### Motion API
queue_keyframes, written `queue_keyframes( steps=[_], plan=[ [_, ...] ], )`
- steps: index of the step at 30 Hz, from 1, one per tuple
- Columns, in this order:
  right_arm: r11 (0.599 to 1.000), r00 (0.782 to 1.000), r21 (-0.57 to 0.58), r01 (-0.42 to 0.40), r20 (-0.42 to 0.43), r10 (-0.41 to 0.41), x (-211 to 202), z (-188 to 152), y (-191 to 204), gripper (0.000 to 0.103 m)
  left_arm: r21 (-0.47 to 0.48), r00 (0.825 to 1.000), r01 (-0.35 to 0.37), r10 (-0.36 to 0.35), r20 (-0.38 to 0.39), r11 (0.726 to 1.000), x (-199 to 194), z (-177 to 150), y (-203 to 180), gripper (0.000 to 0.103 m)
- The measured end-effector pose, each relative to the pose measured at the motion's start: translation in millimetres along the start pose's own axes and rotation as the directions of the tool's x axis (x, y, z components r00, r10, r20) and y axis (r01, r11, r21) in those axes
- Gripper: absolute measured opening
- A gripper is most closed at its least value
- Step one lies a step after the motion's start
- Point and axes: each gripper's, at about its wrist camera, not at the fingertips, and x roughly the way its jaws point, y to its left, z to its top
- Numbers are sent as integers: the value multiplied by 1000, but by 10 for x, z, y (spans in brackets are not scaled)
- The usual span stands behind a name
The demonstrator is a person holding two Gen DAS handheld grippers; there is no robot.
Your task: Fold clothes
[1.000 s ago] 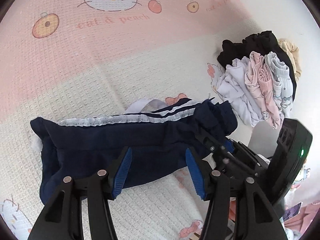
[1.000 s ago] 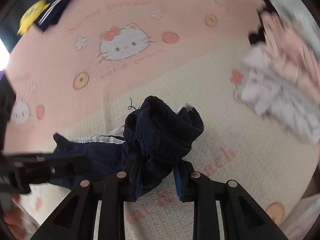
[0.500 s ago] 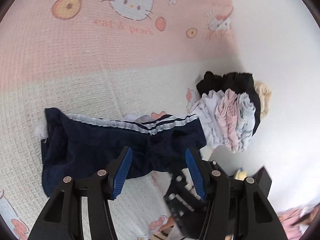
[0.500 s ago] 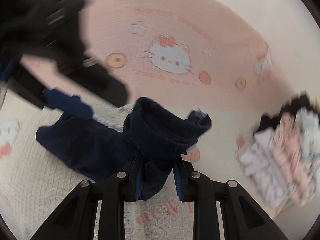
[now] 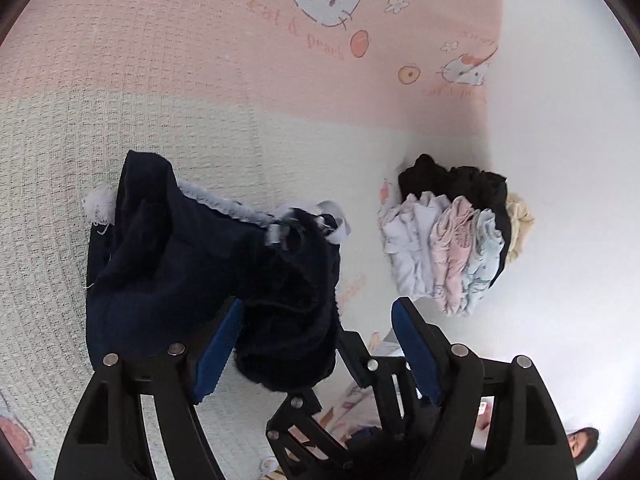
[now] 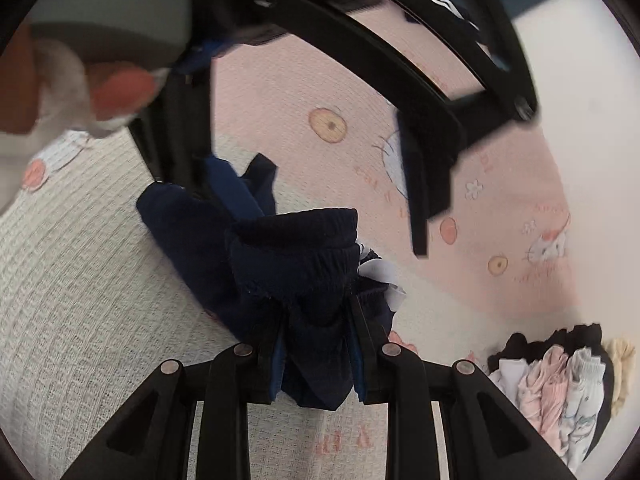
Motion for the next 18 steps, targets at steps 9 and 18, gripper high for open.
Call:
queue_keyframes(
  steps=[9, 18],
  plan=[
    [1000, 1000, -5, -12, 12, 12, -22, -35, -70, 24, 32, 995, -88, 89, -41, 996, 151, 13, 21, 74],
    [988, 992, 114, -107, -56, 114, 84, -109, -377, 55, 20, 981, -186, 187, -41, 982, 230, -11, 182, 34]
  ],
)
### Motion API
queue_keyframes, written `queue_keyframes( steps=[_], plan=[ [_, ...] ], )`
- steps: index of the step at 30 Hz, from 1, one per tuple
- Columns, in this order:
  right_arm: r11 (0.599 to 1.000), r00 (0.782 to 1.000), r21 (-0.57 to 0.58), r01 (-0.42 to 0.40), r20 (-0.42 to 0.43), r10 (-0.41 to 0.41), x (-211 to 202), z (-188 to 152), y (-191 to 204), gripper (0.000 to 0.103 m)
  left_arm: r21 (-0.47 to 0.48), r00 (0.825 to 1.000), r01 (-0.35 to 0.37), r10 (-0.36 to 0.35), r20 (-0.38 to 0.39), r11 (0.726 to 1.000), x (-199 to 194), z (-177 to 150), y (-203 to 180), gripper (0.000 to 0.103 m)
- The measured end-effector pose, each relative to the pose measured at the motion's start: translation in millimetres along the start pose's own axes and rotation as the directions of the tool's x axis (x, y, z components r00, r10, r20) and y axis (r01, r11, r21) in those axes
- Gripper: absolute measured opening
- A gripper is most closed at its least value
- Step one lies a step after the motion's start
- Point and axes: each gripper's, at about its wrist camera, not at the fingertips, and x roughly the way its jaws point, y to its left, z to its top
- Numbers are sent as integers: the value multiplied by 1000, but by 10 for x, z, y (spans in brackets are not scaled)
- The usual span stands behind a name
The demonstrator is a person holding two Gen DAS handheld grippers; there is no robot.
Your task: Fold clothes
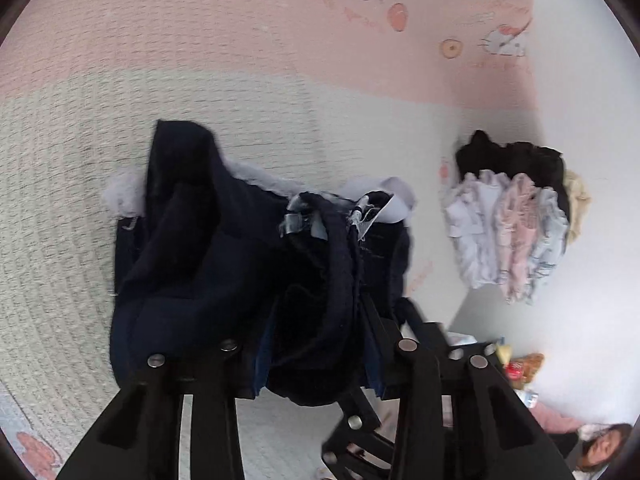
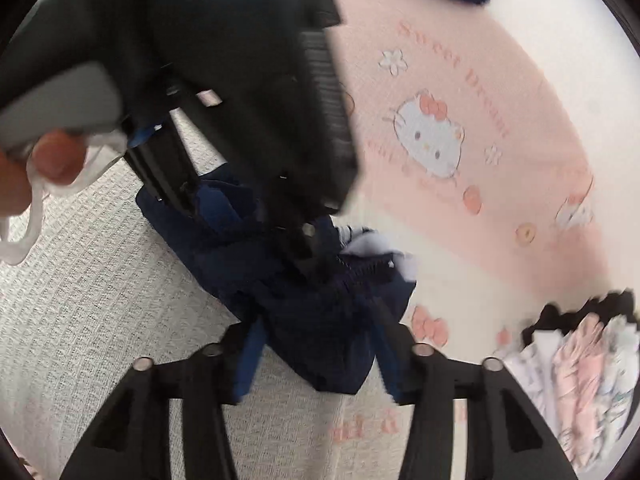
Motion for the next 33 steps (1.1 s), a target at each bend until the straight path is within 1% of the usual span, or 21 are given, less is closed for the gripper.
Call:
queue_keyframes(
  steps=[2, 4, 6, 8, 9, 10, 12, 13, 14, 16, 17, 18, 19, 20, 22, 23, 24, 27, 29, 32, 33],
  plan=[
    [999, 1000, 43, -18, 5, 17, -28, -5, -125, 66, -14, 1000, 13, -13, 1, 1000, 4, -1, 33, 34],
    [994, 999, 98, -44, 18, 43, -77, -8, -262, 73, -22, 1000, 20, -20, 0, 1000, 8, 0, 60, 34],
    [983, 995, 156, -101, 38, 96, -117, 7, -387, 75, -19, 1000, 15, -15, -3, 1000, 19, 3, 69, 34],
    [949, 980, 243, -200, 67, 189, -128, -4, -620, 75, -25, 1000, 17, -17, -2, 1000, 22, 5, 85, 34],
    [923, 968, 291, -252, 85, 238, -135, -11, -719, 75, -30, 1000, 20, -20, -2, 999, 32, 10, 87, 34],
    [883, 951, 352, -310, 111, 289, -130, -53, -810, 75, -36, 1000, 22, -22, -1, 999, 44, 16, 87, 34],
    [767, 906, 483, -422, 185, 382, -88, -201, -999, 77, -44, 1000, 24, -24, -1, 999, 55, 18, 95, 34],
    [691, 885, 558, -459, 221, 409, -62, -289, -1115, 80, -48, 1000, 24, -24, 0, 999, 59, 19, 99, 34],
    [587, 863, 645, -490, 260, 434, -12, -396, -1262, 84, -47, 1000, 22, -22, 1, 999, 58, 15, 97, 34],
    [366, 804, 754, -546, 347, 484, 133, -589, -1484, 85, -43, 1000, 17, -17, 4, 999, 58, 7, 89, 34],
    [235, 770, 795, -560, 394, 501, 230, -712, -1581, 85, -42, 1000, 15, -15, 5, 999, 61, 4, 84, 34],
    [135, 750, 820, -556, 426, 506, 318, -805, -1664, 85, -40, 1000, 12, -12, 5, 999, 65, 4, 77, 34],
    [80, 746, 836, -543, 437, 502, 405, -853, -1722, 85, -38, 1000, 9, -9, 4, 999, 69, 5, 70, 34],
    [67, 755, 847, -527, 430, 496, 463, -860, -1748, 85, -33, 1000, 2, -2, 4, 999, 73, 4, 56, 34],
    [86, 779, 868, -489, 391, 490, 530, -833, -1753, 85, -20, 1000, -14, 15, 3, 1000, 81, 2, 23, 34],
    [84, 780, 875, -477, 377, 500, 569, -821, -1749, 85, -9, 1000, -25, 25, 3, 1000, 90, 1, -4, 34],
    [73, 774, 880, -470, 370, 514, 604, -809, -1747, 85, 1, 999, -37, 37, 5, 999, 98, -3, -29, 34],
    [57, 767, 903, -425, 326, 553, 745, -866, -1696, 85, 22, 998, -65, 65, 11, 998, 113, -14, -86, 34],
    [26, 760, 913, -407, 322, 565, 771, -912, -1651, 85, 25, 997, -71, 70, 18, 997, 112, -27, -96, 34],
    [-37, 745, 911, -412, 359, 562, 790, -930, -1636, 85, 25, 997, -67, 66, 30, 997, 112, -47, -91, 34],
    [-44, 744, 911, -410, 362, 561, 799, -934, -1629, 85, 24, 997, -66, 65, 33, 998, 119, -40, -100, 34]
  ],
)
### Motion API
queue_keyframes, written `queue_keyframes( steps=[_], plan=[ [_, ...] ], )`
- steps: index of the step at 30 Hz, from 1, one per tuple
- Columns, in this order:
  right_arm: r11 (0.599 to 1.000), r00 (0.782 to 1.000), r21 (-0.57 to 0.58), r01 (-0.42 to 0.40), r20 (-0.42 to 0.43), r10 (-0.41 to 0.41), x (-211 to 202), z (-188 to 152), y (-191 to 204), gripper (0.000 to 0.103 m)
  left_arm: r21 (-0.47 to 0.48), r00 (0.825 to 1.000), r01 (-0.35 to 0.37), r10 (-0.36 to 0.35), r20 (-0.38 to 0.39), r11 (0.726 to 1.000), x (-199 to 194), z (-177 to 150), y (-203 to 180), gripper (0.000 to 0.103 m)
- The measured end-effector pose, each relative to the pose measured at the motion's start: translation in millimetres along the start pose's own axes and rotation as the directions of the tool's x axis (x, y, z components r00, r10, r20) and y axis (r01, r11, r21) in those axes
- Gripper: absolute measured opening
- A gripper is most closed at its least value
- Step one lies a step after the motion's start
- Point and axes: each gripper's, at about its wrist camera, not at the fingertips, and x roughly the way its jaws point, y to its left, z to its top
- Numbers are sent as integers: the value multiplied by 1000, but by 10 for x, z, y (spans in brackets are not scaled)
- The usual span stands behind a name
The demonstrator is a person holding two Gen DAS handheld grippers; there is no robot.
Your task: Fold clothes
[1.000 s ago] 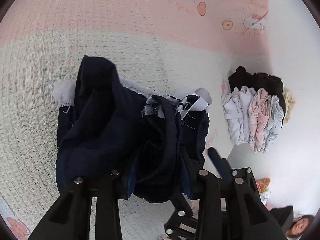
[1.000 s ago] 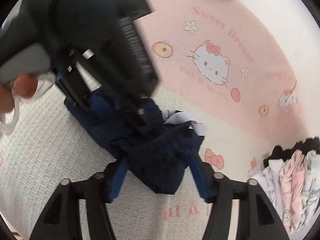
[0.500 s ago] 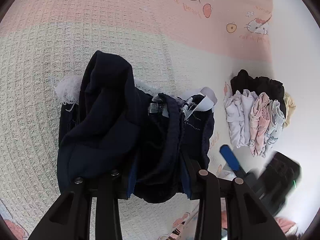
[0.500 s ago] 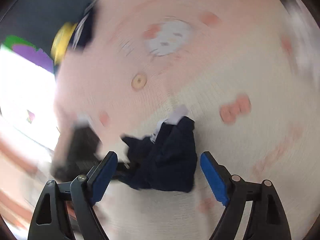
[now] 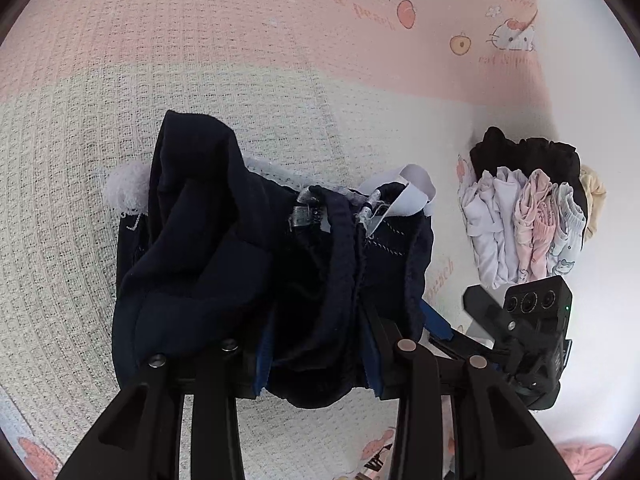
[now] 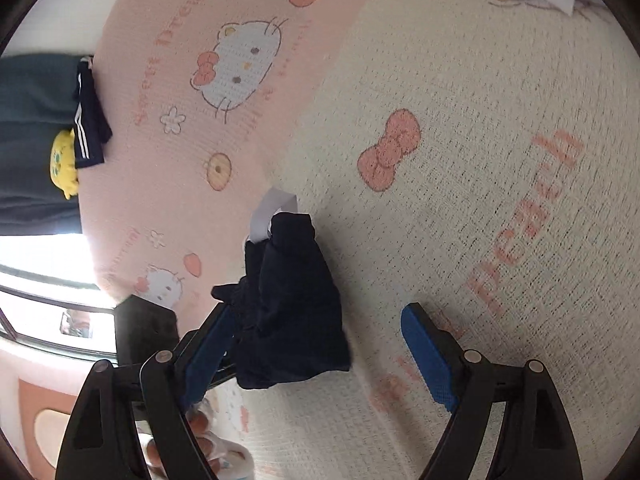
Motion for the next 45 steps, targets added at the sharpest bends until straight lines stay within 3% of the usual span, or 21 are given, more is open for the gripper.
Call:
queue_keyframes(
  steps=[3, 7, 12, 17, 20, 30, 36, 39, 45],
  plan=[
    [1000, 1000, -9, 10, 8, -10, -19, -88, 34, 82, 5, 1000, -6, 6, 5, 1000, 1, -4, -15, 34],
    [1000, 1000, -14, 26, 2, -26, 48, -140, 49, 61, 14, 1000, -19, 18, 12, 1000, 21, -6, -68, 34],
    [999, 1000, -43, 20, -23, -21, 152, -212, 122, 50, 38, 999, -21, 19, 49, 999, 12, -54, -106, 34],
    [991, 1000, -132, 29, 8, -28, 144, -265, 272, 29, 45, 997, 14, -17, 77, 999, -14, -99, -120, 34],
    [983, 1000, -181, 13, 25, -9, 104, -277, 392, 27, 55, 995, 49, -54, 89, 997, -55, -104, -161, 26],
    [948, 999, -316, 25, 34, -15, 61, -293, 862, 27, 72, 979, 126, -136, 149, 989, -426, -26, -232, 26],
    [918, 995, -383, 102, 24, -101, 210, -336, 1107, 27, 46, 964, 172, -178, 199, 984, -625, 8, -34, 26],
    [883, 988, -446, 144, 17, -152, 325, -403, 1237, 27, 12, 955, 217, -215, 204, 976, -706, -1, 150, 26],
    [814, 967, -535, 228, 24, -255, 553, -508, 1412, 27, -13, 959, 172, -165, 229, 985, -698, 4, 260, 26]
  ],
)
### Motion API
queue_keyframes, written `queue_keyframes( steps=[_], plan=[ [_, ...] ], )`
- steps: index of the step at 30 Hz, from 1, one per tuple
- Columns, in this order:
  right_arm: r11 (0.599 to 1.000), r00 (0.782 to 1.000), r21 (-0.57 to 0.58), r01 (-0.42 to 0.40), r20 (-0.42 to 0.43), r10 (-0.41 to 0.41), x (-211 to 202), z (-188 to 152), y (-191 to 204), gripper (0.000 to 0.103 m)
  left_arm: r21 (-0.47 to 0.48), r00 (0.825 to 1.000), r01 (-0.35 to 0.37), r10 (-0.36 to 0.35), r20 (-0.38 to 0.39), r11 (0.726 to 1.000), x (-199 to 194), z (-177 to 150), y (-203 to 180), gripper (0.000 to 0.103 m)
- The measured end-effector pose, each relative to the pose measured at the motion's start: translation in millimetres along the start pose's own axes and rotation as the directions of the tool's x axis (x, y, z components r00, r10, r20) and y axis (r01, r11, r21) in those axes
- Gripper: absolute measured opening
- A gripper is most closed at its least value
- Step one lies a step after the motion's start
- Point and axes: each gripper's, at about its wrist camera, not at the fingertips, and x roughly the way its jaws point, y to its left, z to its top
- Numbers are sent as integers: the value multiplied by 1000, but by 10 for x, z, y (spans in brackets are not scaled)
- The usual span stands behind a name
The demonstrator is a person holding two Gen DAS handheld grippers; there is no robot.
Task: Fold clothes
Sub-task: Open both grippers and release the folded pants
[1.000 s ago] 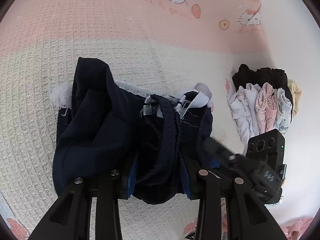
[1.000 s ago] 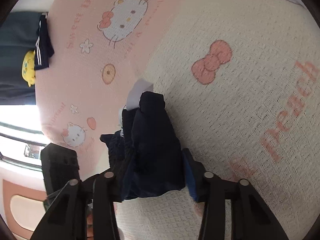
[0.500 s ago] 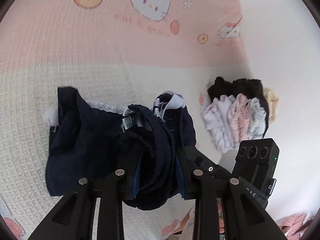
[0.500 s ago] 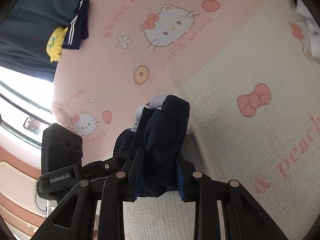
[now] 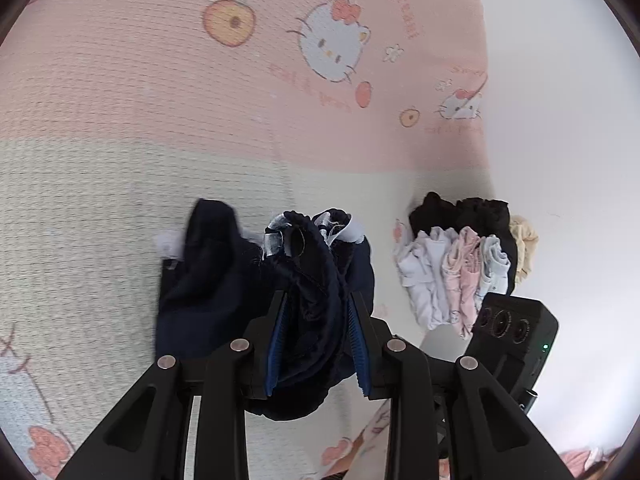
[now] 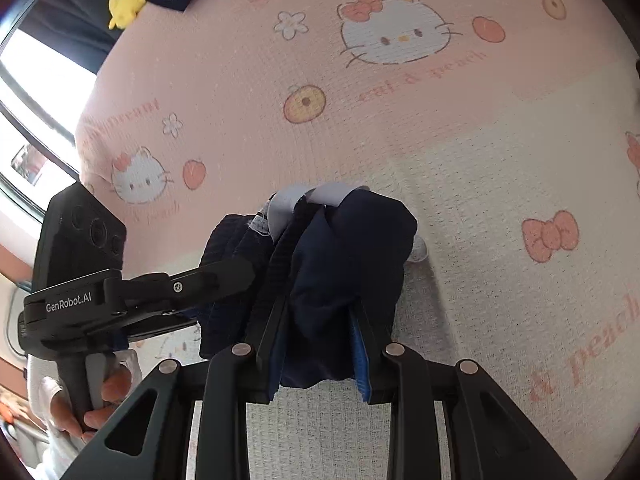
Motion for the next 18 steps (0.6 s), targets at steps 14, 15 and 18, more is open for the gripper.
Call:
queue_keyframes(
  steps=[14, 15, 18],
  plan=[
    [920, 980, 342, -192, 120, 160, -166, -241, -748, 70, 108, 931, -360, 365, -30, 927, 120, 29, 144, 27],
    [894, 974, 392, -219, 138, 178, -181, -290, -840, 70, 78, 936, -345, 349, -44, 935, 94, 44, 182, 27],
    [833, 970, 499, -240, 148, 191, -142, -391, -1064, 71, -25, 962, -268, 266, -59, 963, -6, 86, 272, 27]
  ],
)
